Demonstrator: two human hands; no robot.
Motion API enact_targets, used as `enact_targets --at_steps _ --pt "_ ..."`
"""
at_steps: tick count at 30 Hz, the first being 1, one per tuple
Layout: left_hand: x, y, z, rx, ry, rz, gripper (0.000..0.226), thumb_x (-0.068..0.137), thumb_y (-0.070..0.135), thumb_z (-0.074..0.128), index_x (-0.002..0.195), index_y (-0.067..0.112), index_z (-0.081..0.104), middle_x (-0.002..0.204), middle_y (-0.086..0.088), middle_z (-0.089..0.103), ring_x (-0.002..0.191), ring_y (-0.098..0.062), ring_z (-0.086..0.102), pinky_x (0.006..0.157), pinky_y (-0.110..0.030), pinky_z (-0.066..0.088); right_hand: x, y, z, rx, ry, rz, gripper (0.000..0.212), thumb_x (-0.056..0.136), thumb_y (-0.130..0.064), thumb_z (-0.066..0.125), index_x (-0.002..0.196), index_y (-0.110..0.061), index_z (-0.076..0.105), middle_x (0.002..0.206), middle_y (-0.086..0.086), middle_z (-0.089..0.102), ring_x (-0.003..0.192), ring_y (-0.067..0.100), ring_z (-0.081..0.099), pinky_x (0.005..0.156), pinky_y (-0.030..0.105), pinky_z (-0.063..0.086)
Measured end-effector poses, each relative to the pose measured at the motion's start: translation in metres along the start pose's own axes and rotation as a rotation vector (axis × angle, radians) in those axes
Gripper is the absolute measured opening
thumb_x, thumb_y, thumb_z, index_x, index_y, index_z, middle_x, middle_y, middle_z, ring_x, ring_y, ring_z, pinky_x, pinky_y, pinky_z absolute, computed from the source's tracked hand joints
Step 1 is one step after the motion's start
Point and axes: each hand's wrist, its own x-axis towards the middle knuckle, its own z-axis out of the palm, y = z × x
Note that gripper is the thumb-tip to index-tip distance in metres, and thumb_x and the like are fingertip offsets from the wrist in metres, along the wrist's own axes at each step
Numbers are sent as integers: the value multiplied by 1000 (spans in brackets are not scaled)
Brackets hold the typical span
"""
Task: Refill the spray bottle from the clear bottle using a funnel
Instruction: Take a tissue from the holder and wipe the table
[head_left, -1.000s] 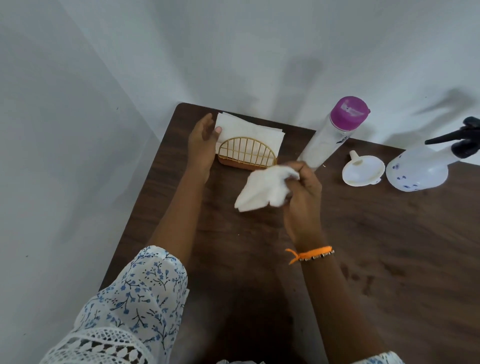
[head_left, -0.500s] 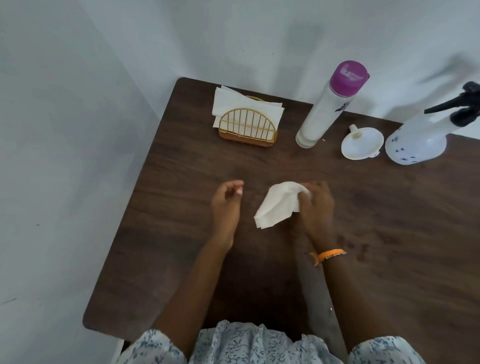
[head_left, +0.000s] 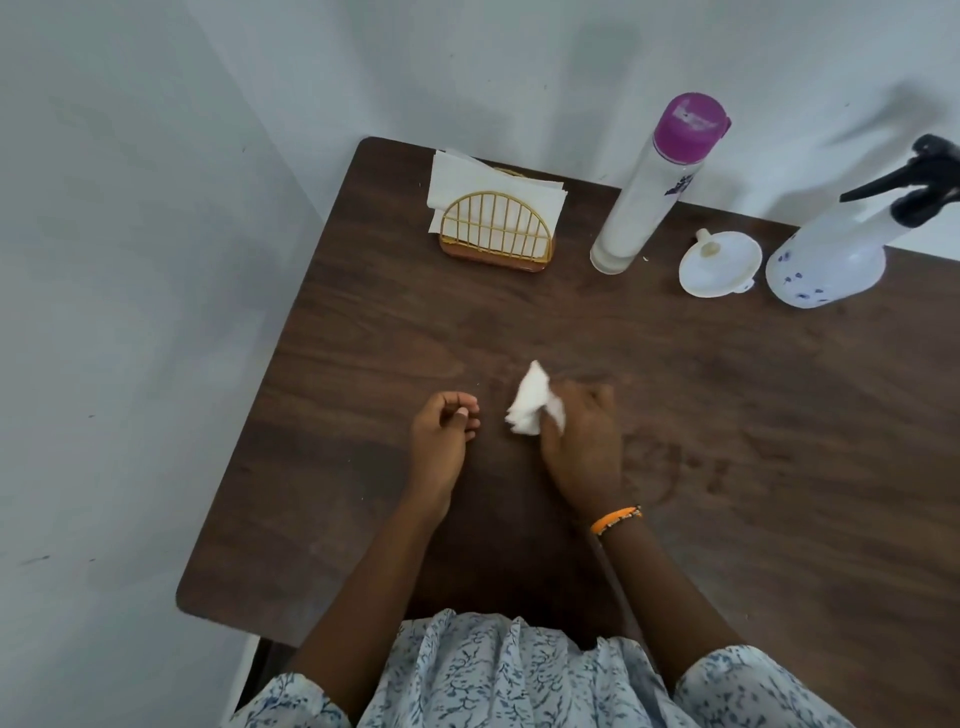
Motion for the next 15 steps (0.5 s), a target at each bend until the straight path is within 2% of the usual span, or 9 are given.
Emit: enact_targets --at_steps 2,3,5,7,10,12,14,15 --pt "0 -1 0 9 3 4 30 93 -1 43 80 21 58 85 5 62 77 -7 57 72 -19 48 16 8 -10 -35 115 38 23 70 -2 52 91 -6 62 74 11 65 75 21 39 66 31 31" --pt "0 -1 1 12 4 5 29 93 0 43 81 21 59 85 5 62 78 -7 57 72 -18 48 25 11 -14 -24 133 72 25 71 -1 48 92 -5 61 78 11 64 76 22 42 66 28 27" --pt "1 2 2 5 6 9 27 93 0 44 82 20 59 86 6 62 78 -5 56 71 -16 47 40 15 -17 17 136 132 29 74 -3 47 99 -4 61 101 14 60 87 29 50 72 26 29" --pt "3 7 3 -2 13 25 25 93 1 44 84 19 59 85 7 62 77 -3 56 70 -14 46 56 13 -15 3 111 174 34 74 1 58 108 -3 61 119 16 52 102 33 49 76 33 41" --pt "9 11 1 -13 39 45 24 92 0 45 84 18 60 84 9 62 76 0 56 66 -6 46 77 -2 9 -163 -71 210 45 79 0 58 124 -4 54 138 14 40 120 34 38 75 41 48" --pt "15 12 -2 -11 54 60 26 92 0 45 83 20 59 84 9 62 75 1 56 64 -3 44 85 -17 35 -216 -192 154 53 84 -2 50 136 3 39 142 19 35 126 37 35 90 45 47" --pt "22 15 -5 -12 76 91 29 91 -1 45 80 23 59 83 8 62 74 1 56 64 -4 43 84 -36 57 -187 -295 -16 54 88 -7 37 140 7 31 142 24 37 132 39 34 100 45 42" --pt "24 17 -8 -19 91 104 30 91 -2 45 80 23 58 83 7 63 74 2 56 65 -5 44 80 -46 66 -163 -345 -143 54 87 -11 32 138 5 36 141 24 40 131 40 37 99 45 43"
